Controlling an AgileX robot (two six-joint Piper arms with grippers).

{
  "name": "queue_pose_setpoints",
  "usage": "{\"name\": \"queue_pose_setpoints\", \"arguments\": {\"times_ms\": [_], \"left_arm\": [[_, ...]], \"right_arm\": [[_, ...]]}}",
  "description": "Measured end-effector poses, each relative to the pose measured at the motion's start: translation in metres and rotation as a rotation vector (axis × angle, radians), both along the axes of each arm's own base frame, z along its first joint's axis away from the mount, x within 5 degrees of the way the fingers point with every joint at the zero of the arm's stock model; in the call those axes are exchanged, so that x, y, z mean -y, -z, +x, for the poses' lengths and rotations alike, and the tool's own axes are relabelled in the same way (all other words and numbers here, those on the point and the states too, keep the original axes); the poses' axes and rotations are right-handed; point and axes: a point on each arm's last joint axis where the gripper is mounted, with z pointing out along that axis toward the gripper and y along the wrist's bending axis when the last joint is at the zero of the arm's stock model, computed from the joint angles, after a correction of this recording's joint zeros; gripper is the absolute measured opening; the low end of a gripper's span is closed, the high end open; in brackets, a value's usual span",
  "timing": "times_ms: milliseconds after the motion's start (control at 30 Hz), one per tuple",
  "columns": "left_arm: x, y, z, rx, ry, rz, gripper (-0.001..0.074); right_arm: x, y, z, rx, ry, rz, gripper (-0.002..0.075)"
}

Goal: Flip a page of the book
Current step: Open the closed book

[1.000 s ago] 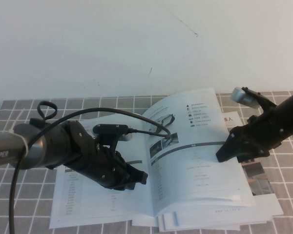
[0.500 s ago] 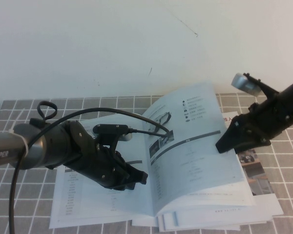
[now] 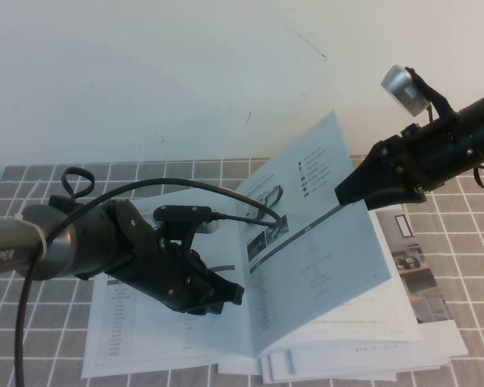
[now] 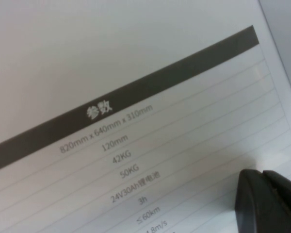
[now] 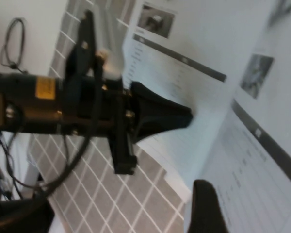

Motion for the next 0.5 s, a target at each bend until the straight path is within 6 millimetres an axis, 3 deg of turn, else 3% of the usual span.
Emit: {"name": "queue_pose_setpoints", "arguments": {"times_ms": [167,500], "left_arm": [[0.0,0.0,0.0,0.0,0.0,0.0,-0.0004],[0.0,0.0,0.0,0.0,0.0,0.0,-0.0004]], "right_arm": [[-0.005,-0.003,0.0,0.009,-0.005,0.036,0.0407],[-0.039,-0.011,-0.008,0.039,-0.065,0.149,0.0407]]}}
